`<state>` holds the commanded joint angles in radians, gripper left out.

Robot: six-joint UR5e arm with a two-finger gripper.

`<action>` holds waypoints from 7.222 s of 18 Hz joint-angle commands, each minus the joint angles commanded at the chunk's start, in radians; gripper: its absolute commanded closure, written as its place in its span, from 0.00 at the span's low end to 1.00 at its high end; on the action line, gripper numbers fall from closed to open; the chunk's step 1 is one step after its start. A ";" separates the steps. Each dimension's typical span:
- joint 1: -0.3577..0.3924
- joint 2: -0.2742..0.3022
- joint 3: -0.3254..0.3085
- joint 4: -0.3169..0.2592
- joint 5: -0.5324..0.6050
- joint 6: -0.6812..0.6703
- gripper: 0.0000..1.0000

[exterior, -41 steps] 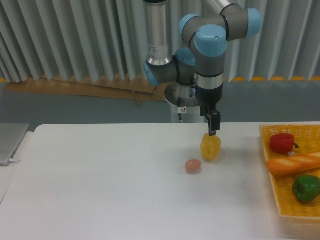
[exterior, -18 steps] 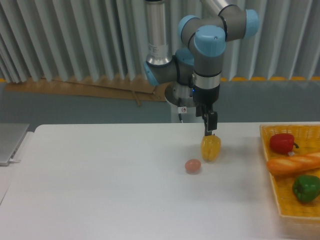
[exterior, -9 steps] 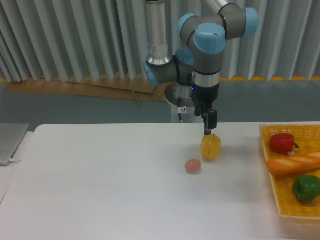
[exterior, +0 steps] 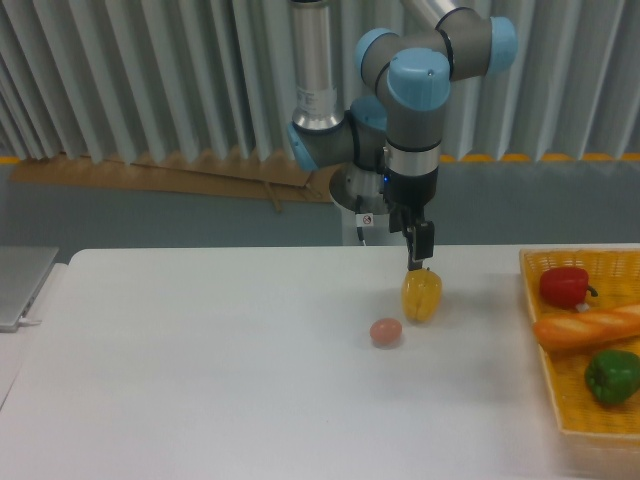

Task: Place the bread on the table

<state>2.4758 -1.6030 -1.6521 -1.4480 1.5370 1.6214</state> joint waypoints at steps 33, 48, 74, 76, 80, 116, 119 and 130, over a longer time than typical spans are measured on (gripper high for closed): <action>0.331 -0.181 0.080 0.218 -0.014 0.198 0.00; 0.328 -0.341 0.006 0.310 -0.031 0.339 0.00; 0.408 -0.350 0.026 0.302 0.025 0.334 0.00; 0.400 -0.365 0.032 0.305 0.025 0.321 0.00; 0.399 -0.380 0.038 0.305 0.021 0.319 0.00; 0.284 -0.178 0.104 -0.018 -0.025 0.091 0.44; 0.232 -0.158 0.107 -0.040 -0.025 -0.009 0.44; 0.094 -0.115 0.129 -0.101 -0.092 -0.233 0.44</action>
<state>2.5694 -1.7181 -1.5232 -1.5493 1.4450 1.3884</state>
